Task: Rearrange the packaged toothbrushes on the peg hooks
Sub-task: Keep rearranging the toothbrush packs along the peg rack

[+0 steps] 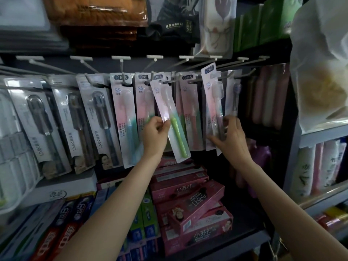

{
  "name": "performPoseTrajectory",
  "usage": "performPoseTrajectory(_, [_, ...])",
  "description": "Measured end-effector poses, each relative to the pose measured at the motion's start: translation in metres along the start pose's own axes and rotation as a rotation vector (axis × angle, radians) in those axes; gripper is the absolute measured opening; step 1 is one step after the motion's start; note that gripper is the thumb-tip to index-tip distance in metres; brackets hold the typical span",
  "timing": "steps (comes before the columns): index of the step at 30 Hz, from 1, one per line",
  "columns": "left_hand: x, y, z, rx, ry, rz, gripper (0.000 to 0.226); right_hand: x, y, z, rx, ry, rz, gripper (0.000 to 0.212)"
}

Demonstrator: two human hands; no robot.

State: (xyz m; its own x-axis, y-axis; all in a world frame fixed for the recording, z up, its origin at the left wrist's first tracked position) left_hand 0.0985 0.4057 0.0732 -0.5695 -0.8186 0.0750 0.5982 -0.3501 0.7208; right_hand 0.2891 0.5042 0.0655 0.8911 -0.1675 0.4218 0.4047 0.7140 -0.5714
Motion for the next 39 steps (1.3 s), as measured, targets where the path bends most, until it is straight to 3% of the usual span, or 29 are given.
performPoseTrajectory(8, [-0.008,0.009,0.011,-0.065,0.007,0.216,0.008,0.005,0.004,-0.003,-0.02,-0.029,0.012,0.067])
performPoseTrajectory(13, [-0.003,0.019,-0.026,-0.349,0.234,0.343,0.038,0.004,0.014,-0.005,-0.04,-0.041,0.005,0.065])
performPoseTrajectory(16, [-0.023,0.025,-0.028,-0.481,0.094,0.374,0.035,0.001,0.02,-0.006,-0.044,-0.05,0.004,0.063])
performPoseTrajectory(18, [-0.047,0.02,-0.02,-0.392,-0.105,0.364,0.041,0.001,0.022,-0.006,-0.041,-0.043,0.007,0.062])
performPoseTrajectory(20, [-0.065,0.01,-0.008,-0.215,-0.177,0.332,0.05,0.0,0.023,-0.006,-0.03,-0.046,0.007,0.063])
performPoseTrajectory(23, [-0.077,0.0,0.01,-0.023,-0.096,0.295,0.05,0.003,0.026,-0.005,-0.015,-0.039,0.005,0.065])
performPoseTrajectory(26, [-0.08,-0.002,0.018,0.062,-0.045,0.29,0.039,0.005,0.029,-0.004,-0.016,-0.048,0.0,0.067])
performPoseTrajectory(39, [-0.054,0.011,-0.004,-0.072,0.056,0.325,0.04,-0.004,0.022,-0.007,0.011,-0.041,0.019,0.064])
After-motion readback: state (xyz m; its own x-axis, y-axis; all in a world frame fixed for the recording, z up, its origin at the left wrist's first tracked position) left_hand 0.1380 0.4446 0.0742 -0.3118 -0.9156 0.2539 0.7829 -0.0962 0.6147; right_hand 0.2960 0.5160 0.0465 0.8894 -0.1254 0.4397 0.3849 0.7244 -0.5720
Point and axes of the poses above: each hand's wrist, its own z-axis towards the middle knuckle, its own x-axis out of the back of the hand, y = z × x, the point moved 6 cm from there along z, towards the middle knuckle, and after that the axes turned 6 degrees about -x, right-handed, at the moved point
